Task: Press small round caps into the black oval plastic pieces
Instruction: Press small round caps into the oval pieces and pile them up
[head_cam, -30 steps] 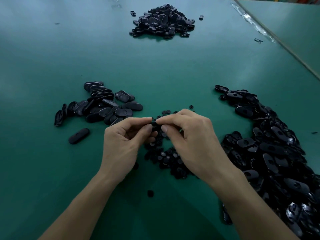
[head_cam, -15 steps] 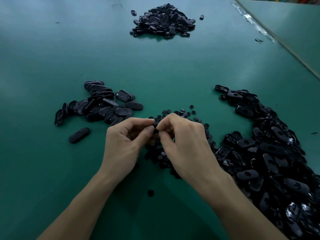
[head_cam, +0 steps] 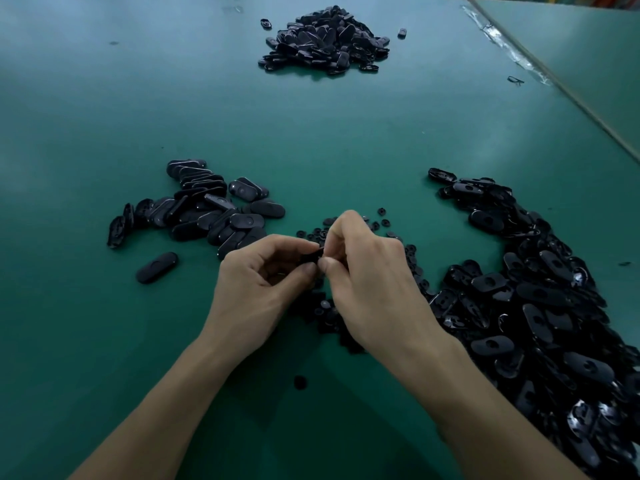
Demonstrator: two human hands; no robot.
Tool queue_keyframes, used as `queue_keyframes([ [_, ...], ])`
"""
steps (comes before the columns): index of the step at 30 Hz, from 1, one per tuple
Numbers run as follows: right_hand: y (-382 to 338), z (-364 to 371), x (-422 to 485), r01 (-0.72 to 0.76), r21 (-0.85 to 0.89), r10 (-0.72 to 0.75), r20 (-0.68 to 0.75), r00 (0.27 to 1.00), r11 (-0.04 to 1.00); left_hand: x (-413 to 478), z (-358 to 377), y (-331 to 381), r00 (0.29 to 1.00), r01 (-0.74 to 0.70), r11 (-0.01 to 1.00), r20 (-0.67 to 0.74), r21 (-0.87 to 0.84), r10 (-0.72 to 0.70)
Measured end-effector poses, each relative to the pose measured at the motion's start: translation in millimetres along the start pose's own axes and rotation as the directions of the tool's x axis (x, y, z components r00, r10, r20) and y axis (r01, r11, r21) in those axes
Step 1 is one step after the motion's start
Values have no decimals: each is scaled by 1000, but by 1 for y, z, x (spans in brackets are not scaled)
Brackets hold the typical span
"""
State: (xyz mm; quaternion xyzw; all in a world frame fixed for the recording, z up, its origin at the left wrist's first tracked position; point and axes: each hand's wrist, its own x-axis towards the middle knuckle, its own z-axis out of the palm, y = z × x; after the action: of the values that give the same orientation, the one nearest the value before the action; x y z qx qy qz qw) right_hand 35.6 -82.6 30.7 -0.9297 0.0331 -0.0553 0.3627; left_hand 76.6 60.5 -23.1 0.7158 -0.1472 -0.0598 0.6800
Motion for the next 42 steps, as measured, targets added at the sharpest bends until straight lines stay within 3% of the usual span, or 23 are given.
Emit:
queue_keyframes([
  [13, 3, -6, 1, -22, -20, 23, 63, 998, 1000, 0, 4, -1, 999, -31, 990, -29, 135, 35],
  [17, 10, -7, 7, 22, -50, -20, 29, 999, 999, 0, 5, -1, 999, 6, 999, -36, 39, -4],
  [25, 25, -14, 16, 22, 142, -36, 90, 995, 990, 1, 4, 2, 999, 45, 987, -12, -156, -48],
  [42, 23, -9, 12, -12, 180, -1, 70, 998, 984, 1, 2, 1, 998, 16, 991, -51, -132, -23],
])
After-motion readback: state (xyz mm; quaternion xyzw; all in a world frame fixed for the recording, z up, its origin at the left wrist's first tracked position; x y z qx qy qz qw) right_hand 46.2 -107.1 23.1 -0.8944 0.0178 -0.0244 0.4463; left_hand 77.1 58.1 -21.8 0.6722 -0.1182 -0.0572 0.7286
